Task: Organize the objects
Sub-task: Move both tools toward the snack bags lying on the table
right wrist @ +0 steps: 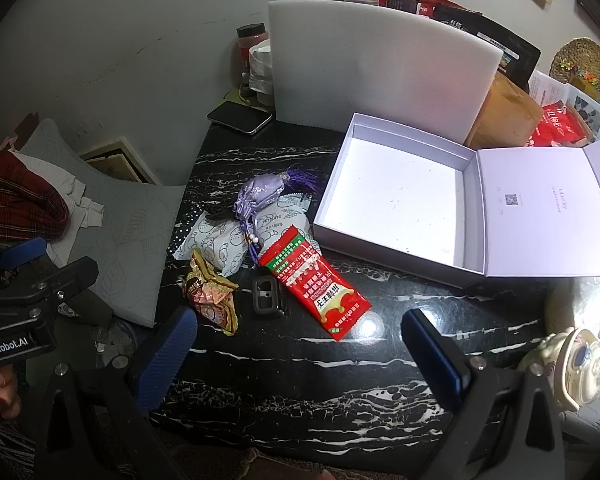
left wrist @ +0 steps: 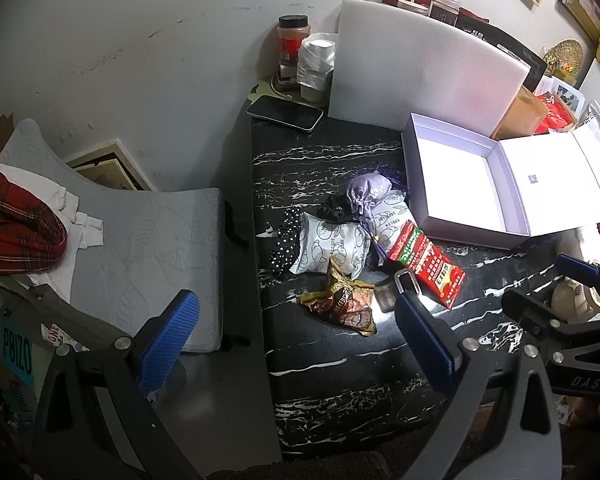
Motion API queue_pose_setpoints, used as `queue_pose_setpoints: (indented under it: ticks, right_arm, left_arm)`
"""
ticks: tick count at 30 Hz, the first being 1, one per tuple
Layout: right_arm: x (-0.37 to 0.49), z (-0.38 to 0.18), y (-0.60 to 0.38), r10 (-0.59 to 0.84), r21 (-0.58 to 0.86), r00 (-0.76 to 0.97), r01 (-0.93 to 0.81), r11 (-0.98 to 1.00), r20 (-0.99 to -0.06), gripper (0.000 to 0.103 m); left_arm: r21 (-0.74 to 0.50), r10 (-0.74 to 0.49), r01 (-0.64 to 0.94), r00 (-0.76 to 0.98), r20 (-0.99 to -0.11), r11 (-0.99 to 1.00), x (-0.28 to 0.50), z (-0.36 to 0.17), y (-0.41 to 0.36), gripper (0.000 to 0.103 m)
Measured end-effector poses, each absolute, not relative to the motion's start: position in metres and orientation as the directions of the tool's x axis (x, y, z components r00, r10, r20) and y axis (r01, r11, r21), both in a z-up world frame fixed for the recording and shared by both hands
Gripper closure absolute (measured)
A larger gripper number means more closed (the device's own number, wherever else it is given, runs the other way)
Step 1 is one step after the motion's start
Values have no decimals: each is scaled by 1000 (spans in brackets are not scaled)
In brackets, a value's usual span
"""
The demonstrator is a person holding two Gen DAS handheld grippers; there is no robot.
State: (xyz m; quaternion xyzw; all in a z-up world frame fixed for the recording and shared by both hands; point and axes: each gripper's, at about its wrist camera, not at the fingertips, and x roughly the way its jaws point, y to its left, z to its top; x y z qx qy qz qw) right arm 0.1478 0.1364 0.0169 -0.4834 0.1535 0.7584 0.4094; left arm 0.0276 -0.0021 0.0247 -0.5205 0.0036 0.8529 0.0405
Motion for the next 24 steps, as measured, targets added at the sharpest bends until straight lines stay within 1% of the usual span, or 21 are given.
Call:
queue_pose_setpoints:
  ticks: [4, 5, 13, 24]
  right_arm:
    - [148, 17, 136, 473, -163, -197, -770, -616, -859, 1]
    - [148, 17, 136, 475, -163, -196, -772, -614, -858, 1]
    - [150, 21, 132, 482, -163, -200, -775, -611, -853, 1]
    - [161, 17, 126, 482, -144, -207, -791, -594, -852, 1]
  left_arm:
    - [-38, 67, -72, -455, -888, -997, 28, 25, -2, 4]
    - [-71, 130, -145, -448, -884, -987, 28, 25, -3, 4]
    - [-74, 129, -137, -454, -882, -988, 34, 27, -5, 4]
    - [-94, 160, -166, -447, -880, -982, 45, 27, -2, 4]
